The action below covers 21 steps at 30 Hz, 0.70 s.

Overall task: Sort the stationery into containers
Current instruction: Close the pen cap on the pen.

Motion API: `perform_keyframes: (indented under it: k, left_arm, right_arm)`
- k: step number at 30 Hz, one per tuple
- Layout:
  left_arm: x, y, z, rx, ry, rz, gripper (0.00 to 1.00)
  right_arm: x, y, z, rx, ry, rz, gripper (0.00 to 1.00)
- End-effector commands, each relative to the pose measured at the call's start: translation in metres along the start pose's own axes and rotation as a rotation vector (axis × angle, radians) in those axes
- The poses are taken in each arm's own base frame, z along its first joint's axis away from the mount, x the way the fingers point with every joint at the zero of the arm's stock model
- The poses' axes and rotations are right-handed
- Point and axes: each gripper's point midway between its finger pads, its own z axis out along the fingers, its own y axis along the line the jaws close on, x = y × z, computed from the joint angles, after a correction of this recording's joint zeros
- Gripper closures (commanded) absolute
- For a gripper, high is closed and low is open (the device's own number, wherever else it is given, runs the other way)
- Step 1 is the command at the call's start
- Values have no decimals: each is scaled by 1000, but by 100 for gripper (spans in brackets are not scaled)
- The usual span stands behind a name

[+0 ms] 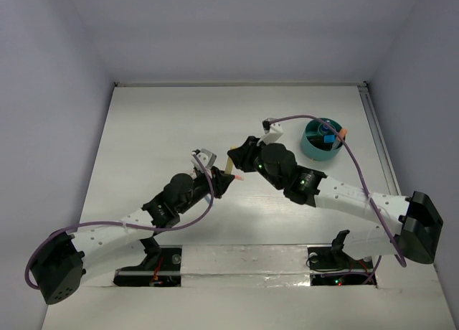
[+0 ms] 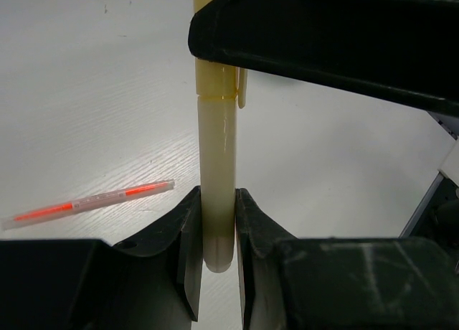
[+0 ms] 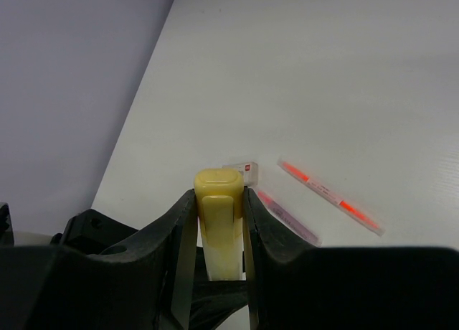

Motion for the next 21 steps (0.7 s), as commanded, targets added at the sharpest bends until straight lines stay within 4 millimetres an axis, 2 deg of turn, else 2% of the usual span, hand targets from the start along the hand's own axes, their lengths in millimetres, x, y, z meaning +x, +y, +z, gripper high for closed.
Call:
perform_keyframes:
  k: [1, 5, 8, 18, 21]
  left_arm:
    - [-35, 3, 0, -29, -132, -23, 100]
    - [-35, 5, 0, -39, -134, -23, 100]
    - [-38, 6, -2, -44, -143, -21, 100]
    - [-49, 10, -9, -59, -183, -18, 100]
    - [-53, 12, -11, -68, -195, -20, 100]
  right_arm:
    - [23, 12, -14, -53, 98, 16, 98]
    - [34, 11, -18, -58, 146, 20, 99]
    - [50, 6, -19, -48, 192, 20, 100]
    - [127, -7, -24, 4, 344, 41, 100]
    - [142, -9, -27, 23, 363, 40, 100]
